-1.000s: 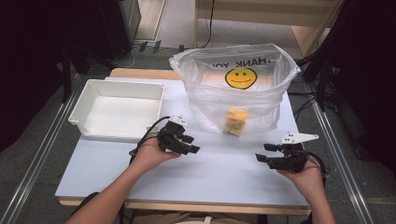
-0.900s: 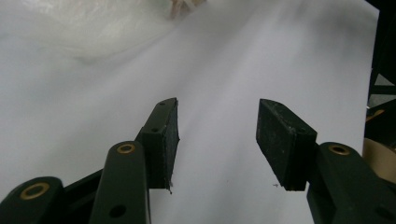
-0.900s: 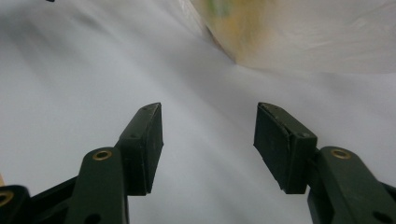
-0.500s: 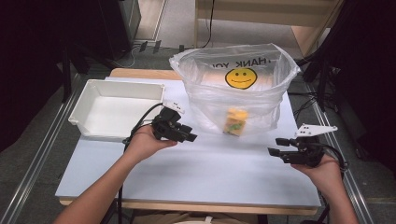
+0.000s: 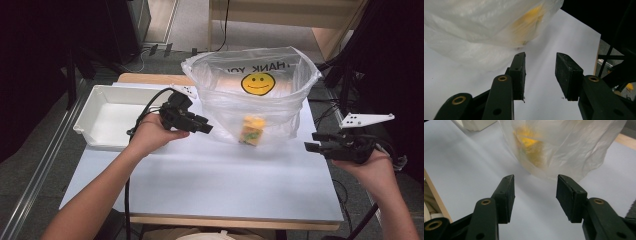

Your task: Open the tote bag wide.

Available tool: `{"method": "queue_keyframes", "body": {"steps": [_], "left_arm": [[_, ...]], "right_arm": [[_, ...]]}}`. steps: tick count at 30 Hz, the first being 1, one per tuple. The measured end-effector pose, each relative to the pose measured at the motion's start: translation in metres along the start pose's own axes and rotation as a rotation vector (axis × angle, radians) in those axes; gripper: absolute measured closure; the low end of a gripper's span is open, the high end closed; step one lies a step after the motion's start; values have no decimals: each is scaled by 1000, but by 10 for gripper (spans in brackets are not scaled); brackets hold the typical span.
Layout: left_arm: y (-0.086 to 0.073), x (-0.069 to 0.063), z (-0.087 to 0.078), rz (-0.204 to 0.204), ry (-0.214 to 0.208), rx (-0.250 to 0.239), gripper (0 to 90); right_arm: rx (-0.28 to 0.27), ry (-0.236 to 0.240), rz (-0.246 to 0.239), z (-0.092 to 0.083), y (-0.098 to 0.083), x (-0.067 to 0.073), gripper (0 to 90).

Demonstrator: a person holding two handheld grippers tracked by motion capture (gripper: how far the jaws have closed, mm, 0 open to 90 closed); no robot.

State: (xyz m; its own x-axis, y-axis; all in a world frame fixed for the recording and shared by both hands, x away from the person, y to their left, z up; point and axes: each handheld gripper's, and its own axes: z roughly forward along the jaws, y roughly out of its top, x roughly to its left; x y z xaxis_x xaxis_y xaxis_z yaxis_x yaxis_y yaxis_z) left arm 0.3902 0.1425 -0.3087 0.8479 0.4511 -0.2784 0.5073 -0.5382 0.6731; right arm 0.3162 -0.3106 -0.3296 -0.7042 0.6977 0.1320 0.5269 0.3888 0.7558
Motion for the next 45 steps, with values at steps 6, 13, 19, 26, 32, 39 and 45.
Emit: {"method": "queue_keyframes", "body": {"steps": [6,13,19,26,32,39,45], "left_arm": [[21,-2,-15,20,5,-25,630],[43,-5,-28,51,15,-36,637],[63,1,-38,37,24,-44,652],[92,8,-42,31,45,-41,670],[114,16,-39,37,65,-30,698],[132,28,-27,29,101,2,787],[144,41,-18,22,129,12,871]], "right_arm": [[8,4,-14,-11,23,-4,526],[1,7,-50,-21,50,-8,569],[-13,9,-70,-29,72,-11,610],[-30,2,-95,-37,103,-14,660],[-25,2,-112,-35,132,-13,748],[-9,-6,-133,-22,161,-18,844],[24,-18,-151,-2,182,-23,900]]}}
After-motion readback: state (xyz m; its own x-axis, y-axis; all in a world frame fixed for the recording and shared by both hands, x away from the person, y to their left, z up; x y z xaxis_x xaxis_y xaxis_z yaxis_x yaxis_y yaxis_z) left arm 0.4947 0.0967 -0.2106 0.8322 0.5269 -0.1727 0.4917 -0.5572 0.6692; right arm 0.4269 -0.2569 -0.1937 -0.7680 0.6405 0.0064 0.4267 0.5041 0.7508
